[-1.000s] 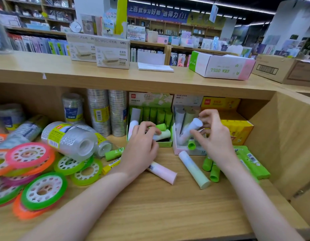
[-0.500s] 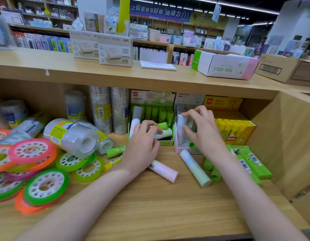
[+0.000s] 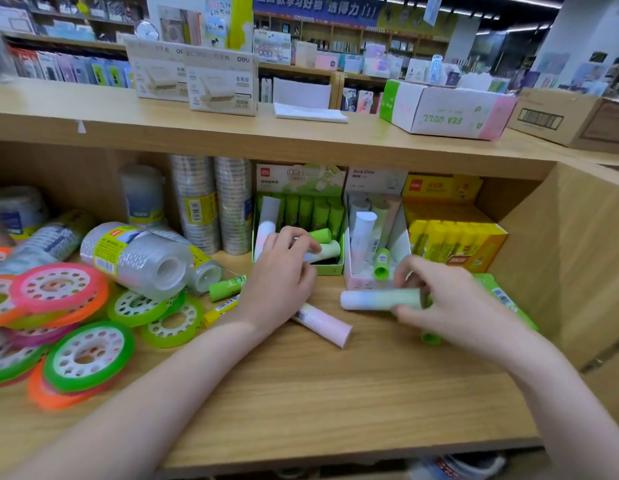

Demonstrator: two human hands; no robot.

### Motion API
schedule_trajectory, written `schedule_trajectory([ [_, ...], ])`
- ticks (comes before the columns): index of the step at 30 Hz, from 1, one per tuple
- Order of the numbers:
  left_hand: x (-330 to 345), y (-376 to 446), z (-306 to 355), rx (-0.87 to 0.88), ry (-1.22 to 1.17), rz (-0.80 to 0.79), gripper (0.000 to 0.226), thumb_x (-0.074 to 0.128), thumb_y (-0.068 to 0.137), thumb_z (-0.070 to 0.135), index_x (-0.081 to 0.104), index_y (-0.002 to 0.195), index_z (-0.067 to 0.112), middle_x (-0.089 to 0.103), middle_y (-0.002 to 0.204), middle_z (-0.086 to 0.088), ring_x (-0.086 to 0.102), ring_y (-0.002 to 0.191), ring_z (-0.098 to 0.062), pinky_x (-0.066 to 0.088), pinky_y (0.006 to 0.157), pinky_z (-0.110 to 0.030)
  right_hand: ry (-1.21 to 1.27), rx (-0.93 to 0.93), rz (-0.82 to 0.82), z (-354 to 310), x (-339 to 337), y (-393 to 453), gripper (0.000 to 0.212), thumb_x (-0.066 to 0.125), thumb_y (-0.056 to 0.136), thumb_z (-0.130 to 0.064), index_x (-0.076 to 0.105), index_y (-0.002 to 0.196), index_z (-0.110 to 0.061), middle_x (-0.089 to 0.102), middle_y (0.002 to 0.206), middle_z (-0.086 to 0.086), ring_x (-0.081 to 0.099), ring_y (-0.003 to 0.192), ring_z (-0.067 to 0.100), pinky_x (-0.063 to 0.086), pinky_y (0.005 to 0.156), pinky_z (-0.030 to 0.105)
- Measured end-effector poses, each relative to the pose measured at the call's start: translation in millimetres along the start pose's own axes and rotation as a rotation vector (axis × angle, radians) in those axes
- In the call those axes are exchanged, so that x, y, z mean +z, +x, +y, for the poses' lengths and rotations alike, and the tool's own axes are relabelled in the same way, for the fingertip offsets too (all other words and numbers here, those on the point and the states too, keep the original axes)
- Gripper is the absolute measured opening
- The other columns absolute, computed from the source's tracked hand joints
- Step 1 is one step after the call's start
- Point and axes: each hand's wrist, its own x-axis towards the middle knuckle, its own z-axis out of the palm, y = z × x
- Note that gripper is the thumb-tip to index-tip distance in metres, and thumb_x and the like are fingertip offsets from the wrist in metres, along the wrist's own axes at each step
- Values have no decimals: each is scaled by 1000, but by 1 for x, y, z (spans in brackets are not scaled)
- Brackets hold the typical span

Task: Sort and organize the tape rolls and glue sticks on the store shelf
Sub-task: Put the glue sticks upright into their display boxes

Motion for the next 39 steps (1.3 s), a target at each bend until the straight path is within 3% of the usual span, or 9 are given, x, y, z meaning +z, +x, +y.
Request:
schedule_trajectory([
  [3,0,0,0,1,-9,1,23,49,86,4,58,105,13,50,114,-1,43,104,-19,37,83,-28,238,18,365,6,-11,12,16,71,76,-23,58,85,-25,60,73,-10,57,69,12,44,66,29],
  [8,0,0,0,4,-5,-7,23,49,87,5,58,106,13,49,114,0,42,104,-18,35,82,-24,413,-5,514,7,-6,36,31,70,79,-13,60,108,-17,61,88,-8,60,71,8,51,66,18],
  [12,0,0,0,2,7,-4,22,49,87,6,58,106,13,49,114,0,42,104,-18,35,81,-24,378,-91,474,3,11,44,32,71,79,-10,48,99,-20,58,84,-1,57,67,8,49,62,14],
  [21,0,1,0,-11,-35,-3,24,49,87,5,56,109,12,49,114,0,44,107,-18,40,84,-29,36,-205,391,-3,17,56,18,67,83,-21,57,98,-18,50,85,-8,51,82,15,46,68,31],
  [25,-2,3,-1,-16,-75,11,27,49,86,3,54,112,9,49,114,-1,47,106,-18,38,85,-24,316,-198,393,8,19,51,25,64,84,-13,59,106,-24,55,97,-6,56,80,8,47,66,17],
  [27,-2,3,-2,-14,-85,16,28,49,86,3,54,113,8,49,113,-2,48,105,-17,36,84,-21,501,-132,452,14,19,44,28,61,86,-10,57,110,-25,59,100,-6,59,81,9,50,65,18],
  [29,-1,3,-2,-14,-85,14,28,50,86,5,54,113,9,49,113,-1,48,104,-17,37,84,-22,427,-53,511,22,20,40,20,61,87,-15,58,105,-22,62,96,-3,60,80,13,49,65,23],
  [34,-1,4,-1,31,-138,37,42,40,76,30,55,109,10,48,104,4,46,91,-10,37,82,-21,75,-50,154,24,38,37,27,69,80,-29,60,104,-21,43,103,-9,50,85,9,33,72,16],
  [39,-4,3,3,25,-243,111,33,47,74,18,55,104,8,42,92,13,42,84,7,31,77,-5,98,-67,432,25,33,34,27,75,72,-5,51,76,-18,46,91,0,46,75,14,27,63,12],
])
